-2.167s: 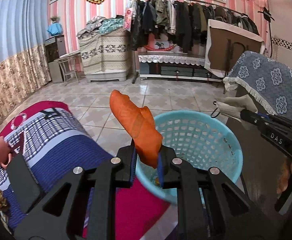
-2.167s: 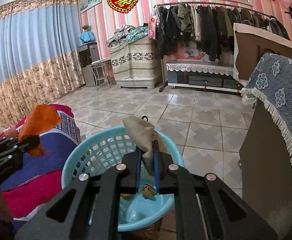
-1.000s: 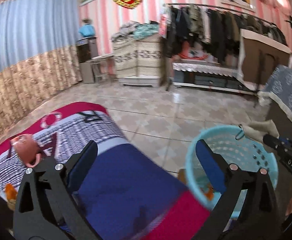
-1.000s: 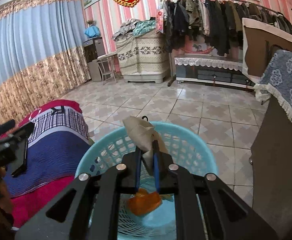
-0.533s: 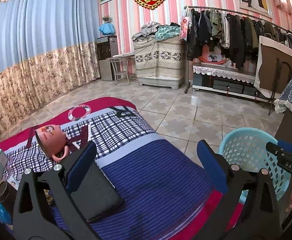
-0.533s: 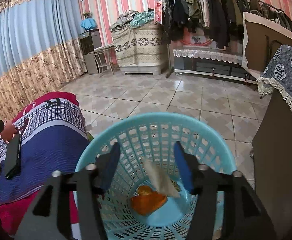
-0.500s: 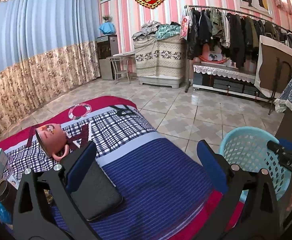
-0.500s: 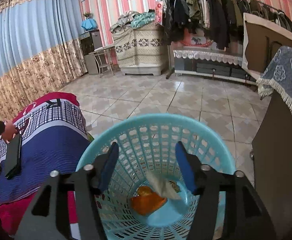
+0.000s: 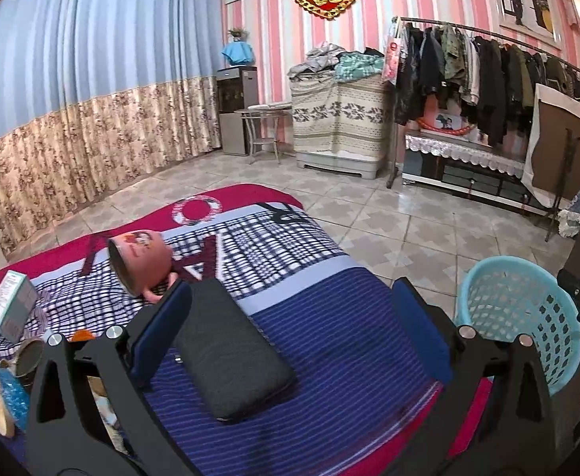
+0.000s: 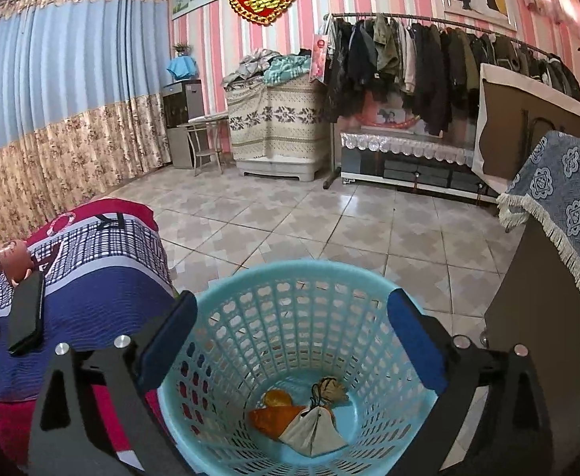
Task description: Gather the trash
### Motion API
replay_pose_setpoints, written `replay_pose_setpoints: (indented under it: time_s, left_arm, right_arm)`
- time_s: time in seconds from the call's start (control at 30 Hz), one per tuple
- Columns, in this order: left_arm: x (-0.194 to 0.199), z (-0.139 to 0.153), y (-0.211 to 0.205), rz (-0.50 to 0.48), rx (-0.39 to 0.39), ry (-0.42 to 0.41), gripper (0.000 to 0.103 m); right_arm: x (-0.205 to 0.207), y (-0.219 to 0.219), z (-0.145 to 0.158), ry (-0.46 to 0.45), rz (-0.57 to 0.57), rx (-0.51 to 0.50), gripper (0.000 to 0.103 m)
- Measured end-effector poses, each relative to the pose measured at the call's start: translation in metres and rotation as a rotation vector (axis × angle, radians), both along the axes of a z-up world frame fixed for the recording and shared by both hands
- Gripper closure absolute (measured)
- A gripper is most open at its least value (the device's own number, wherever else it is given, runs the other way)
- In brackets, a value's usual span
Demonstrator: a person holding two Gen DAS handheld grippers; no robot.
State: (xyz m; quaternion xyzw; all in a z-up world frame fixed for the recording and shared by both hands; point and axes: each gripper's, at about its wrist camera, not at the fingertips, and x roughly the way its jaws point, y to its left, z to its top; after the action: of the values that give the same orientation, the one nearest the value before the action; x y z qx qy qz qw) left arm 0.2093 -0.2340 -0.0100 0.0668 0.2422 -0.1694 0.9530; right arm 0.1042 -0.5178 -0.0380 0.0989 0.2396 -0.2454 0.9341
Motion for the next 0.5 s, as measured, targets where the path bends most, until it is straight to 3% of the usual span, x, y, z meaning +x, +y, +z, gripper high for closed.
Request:
replay_pose_setpoints:
  time_s: [0.5]
  left_arm:
    - [-0.016,0.008,0.070,0.091,0.008,-0.010,0.006]
  right_arm:
    - [-0.001,0.037,0.010,-0.011,0.060,-0.043,0.005]
